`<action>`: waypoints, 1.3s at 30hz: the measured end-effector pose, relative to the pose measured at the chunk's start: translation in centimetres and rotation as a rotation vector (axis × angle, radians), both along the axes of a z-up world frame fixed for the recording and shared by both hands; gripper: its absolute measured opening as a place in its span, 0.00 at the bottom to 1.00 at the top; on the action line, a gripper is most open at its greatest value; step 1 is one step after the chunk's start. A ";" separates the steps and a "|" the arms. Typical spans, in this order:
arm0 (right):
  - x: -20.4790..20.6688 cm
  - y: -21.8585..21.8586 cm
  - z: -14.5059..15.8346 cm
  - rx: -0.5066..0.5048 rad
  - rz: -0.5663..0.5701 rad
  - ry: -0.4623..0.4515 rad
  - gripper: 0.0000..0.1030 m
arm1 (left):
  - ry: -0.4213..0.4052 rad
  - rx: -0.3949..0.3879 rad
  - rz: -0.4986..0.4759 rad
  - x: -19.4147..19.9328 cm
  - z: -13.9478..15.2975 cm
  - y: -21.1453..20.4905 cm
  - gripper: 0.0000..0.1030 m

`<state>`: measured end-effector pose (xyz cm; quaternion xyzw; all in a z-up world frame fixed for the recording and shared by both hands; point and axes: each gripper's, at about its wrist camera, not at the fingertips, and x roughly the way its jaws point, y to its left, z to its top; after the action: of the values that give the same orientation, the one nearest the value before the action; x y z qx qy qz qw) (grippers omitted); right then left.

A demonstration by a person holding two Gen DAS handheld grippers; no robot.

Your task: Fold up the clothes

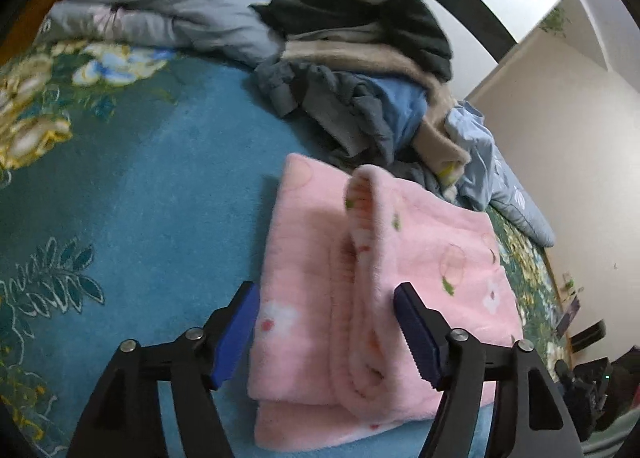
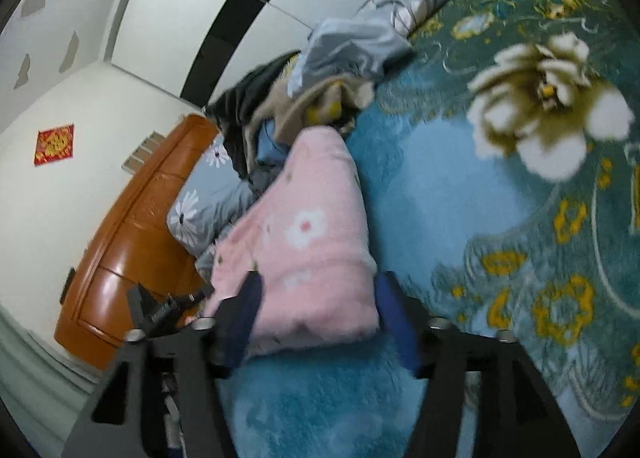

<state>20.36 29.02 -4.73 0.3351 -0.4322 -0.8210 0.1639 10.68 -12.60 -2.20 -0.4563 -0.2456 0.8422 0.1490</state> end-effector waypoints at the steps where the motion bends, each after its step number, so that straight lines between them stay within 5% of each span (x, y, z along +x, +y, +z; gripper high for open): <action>1: 0.0 0.1 0.3 0.007 -0.007 0.005 0.73 | -0.009 0.035 0.001 -0.3 -0.3 -0.4 0.73; 6: -2.6 -0.4 -0.6 0.019 0.001 -0.051 0.78 | -0.020 0.219 -0.019 -1.2 -1.8 -2.1 0.86; 17: -8.3 -3.5 -3.1 0.053 0.086 -0.162 0.78 | -0.084 0.353 -0.136 -3.4 -5.7 -1.6 0.95; 23: -9.5 -4.4 -3.2 0.073 0.101 -0.189 0.78 | -0.057 0.366 -0.192 -3.9 -5.7 -0.5 1.00; 26: -9.4 -4.6 -3.2 0.081 0.097 -0.195 0.78 | -0.054 0.306 -0.203 -3.9 -5.4 0.4 0.99; 30: -9.3 -4.7 -3.0 0.073 0.089 -0.214 0.72 | -0.055 0.248 -0.197 -3.5 -5.3 1.1 0.86; 32: -9.3 -4.9 -2.7 0.077 0.086 -0.220 0.60 | -0.053 0.229 -0.186 -3.5 -5.3 1.2 0.80; 39: -8.9 -5.9 -0.9 0.126 0.065 -0.225 0.40 | -0.024 0.260 -0.169 -3.1 -4.7 0.4 0.51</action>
<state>11.42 23.14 -5.60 0.4487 -0.3845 -0.7978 0.1196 7.55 -12.20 -6.85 -0.4623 -0.3149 0.7822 0.2743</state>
